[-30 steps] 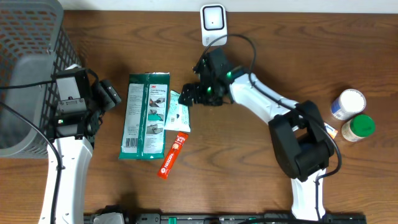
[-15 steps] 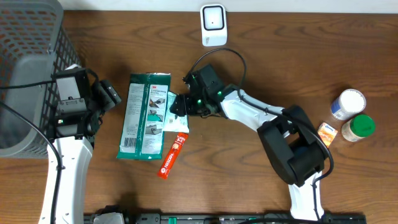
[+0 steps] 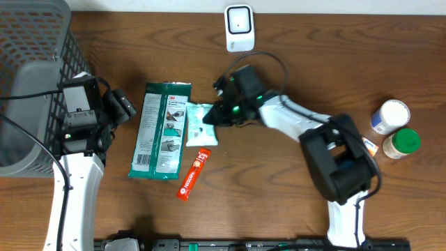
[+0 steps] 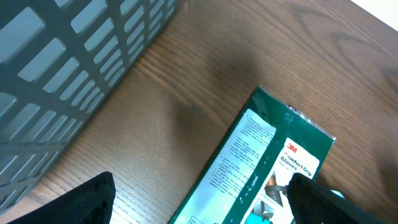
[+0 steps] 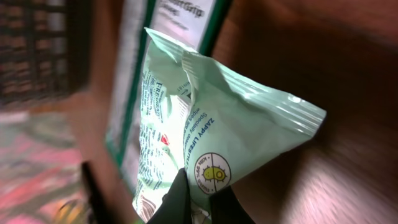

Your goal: Scan the item barcode

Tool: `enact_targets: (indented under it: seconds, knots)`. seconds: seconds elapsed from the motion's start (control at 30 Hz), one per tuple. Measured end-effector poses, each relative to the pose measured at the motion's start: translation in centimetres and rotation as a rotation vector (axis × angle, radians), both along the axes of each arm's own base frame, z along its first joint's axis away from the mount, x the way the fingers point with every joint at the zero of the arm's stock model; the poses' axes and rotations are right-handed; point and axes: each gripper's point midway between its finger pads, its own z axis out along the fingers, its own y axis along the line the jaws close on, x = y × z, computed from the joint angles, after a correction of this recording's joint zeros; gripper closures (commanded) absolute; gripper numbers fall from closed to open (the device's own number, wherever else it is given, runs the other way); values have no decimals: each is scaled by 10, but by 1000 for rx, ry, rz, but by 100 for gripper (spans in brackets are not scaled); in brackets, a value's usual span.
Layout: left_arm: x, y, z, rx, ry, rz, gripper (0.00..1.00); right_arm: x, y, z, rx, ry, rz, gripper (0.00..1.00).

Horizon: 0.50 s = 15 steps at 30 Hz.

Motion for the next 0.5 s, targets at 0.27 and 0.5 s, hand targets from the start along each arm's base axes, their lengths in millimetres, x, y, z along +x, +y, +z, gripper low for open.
enact_targets:
  seconds: [0.27,0.5]
  knots:
    - [0,0,0,0,0,0,12,-10,-51,75,45,-34,25,99]
    - [0,0,0,0,0,0,12,-30,-100,125,-51,-115,-14,99]
